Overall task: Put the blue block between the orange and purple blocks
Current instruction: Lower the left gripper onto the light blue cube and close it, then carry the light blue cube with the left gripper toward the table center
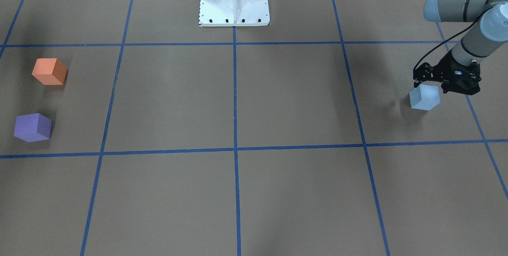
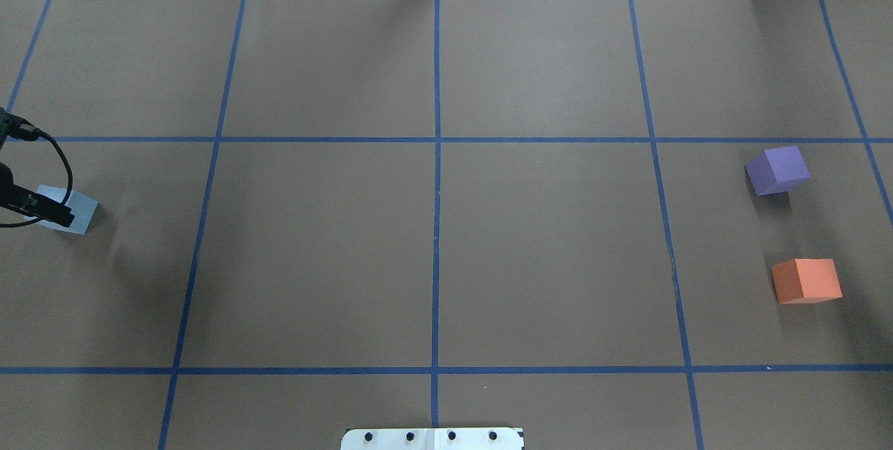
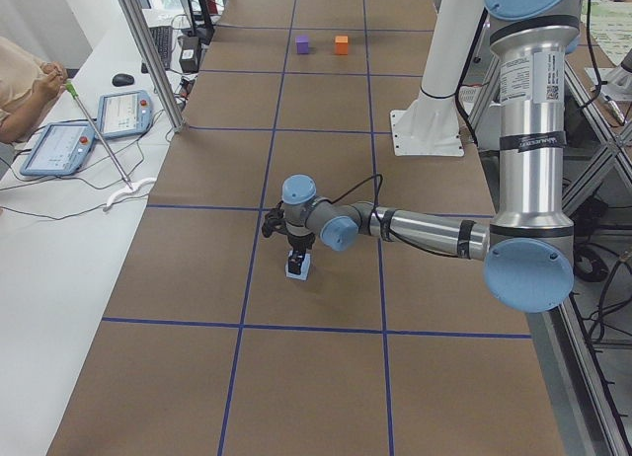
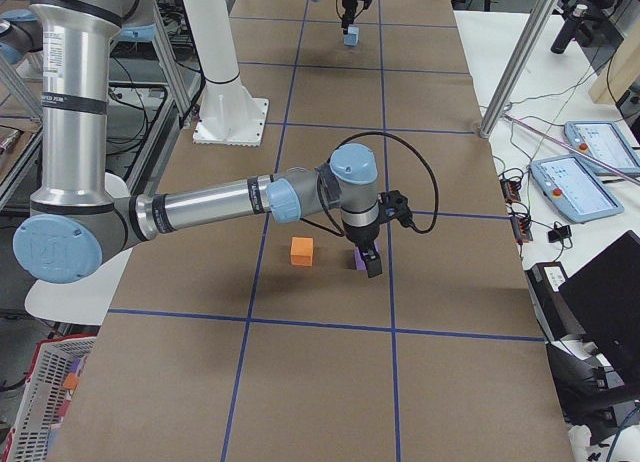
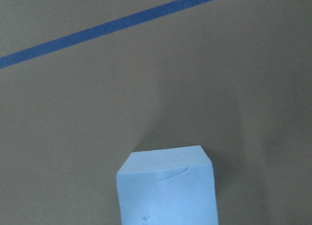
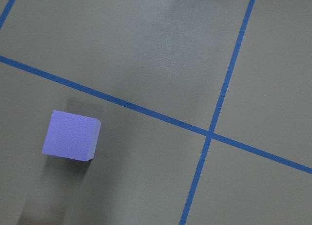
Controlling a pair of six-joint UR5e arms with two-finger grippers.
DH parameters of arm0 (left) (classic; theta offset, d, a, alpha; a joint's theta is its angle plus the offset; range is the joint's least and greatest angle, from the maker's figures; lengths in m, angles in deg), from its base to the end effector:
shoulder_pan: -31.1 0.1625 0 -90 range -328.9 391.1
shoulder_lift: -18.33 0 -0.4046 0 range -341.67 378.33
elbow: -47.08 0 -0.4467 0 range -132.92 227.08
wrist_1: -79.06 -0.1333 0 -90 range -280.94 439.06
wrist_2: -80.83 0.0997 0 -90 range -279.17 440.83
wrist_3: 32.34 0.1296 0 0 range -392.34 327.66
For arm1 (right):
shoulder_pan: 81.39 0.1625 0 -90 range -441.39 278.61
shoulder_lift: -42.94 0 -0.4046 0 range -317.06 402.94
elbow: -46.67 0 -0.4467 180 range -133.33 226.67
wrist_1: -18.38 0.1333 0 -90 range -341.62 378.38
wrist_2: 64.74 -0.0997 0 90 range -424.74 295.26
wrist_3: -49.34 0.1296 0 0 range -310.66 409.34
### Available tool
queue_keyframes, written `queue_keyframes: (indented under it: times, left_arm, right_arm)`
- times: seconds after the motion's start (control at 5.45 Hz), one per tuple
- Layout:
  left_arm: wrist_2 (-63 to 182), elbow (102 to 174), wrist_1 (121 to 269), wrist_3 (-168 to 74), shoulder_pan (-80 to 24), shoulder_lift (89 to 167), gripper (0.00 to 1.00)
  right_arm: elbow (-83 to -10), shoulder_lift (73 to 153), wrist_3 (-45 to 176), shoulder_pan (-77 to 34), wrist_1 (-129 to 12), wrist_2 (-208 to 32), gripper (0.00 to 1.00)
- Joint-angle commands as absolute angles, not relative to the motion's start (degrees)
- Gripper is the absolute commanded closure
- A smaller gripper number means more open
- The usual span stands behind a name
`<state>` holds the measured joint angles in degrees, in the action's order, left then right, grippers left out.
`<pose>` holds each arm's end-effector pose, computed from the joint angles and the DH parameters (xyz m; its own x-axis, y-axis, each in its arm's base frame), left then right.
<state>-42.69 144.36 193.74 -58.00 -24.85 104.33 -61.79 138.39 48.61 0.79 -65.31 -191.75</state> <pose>0.2604 -0.4956 0.5892 0.7061 0.2972 -0.6427 -0.2094 0.9547 0.2114 -0.0167 -0.5278 0.5294 0.7623 -0.3178 0.5638 0.1381 0.9309 0.3381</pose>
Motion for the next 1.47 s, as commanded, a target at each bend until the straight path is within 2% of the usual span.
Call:
queue_keyframes:
  times: [0.0,0.18,0.37,0.55,0.92,1.1,1.28]
  left_arm:
    - [-42.6,141.4,193.8,-57.9,-24.1,107.1,0.11]
    - [-42.7,139.4,193.8,-57.8,-24.1,108.9,0.17]
    - [-42.6,138.5,193.8,-57.7,-24.1,109.6,0.28]
    - [-42.7,139.1,193.8,-58.0,-24.1,110.0,0.49]
    - [-43.4,144.6,192.0,-61.3,-24.2,113.1,0.51]
    - [-43.6,146.2,188.7,-68.7,-23.9,119.1,0.51]
    - [-43.3,147.4,182.0,-75.2,-19.5,126.6,0.51]
  right_arm:
    - [-61.8,138.4,48.6,0.8,-65.3,-191.8,0.0]
    - [-61.8,138.3,48.6,0.8,-65.3,-191.8,0.0]
    - [-61.8,138.3,48.6,0.8,-65.3,-191.8,0.0]
    - [-61.8,138.3,48.6,0.8,-65.0,-191.8,0.0]
    - [-61.8,138.3,48.6,0.8,-64.9,-191.8,0.0]
    - [-61.8,138.3,48.6,0.8,-64.9,-191.8,0.0]
    - [-61.8,138.3,48.6,0.8,-64.9,-191.8,0.0]
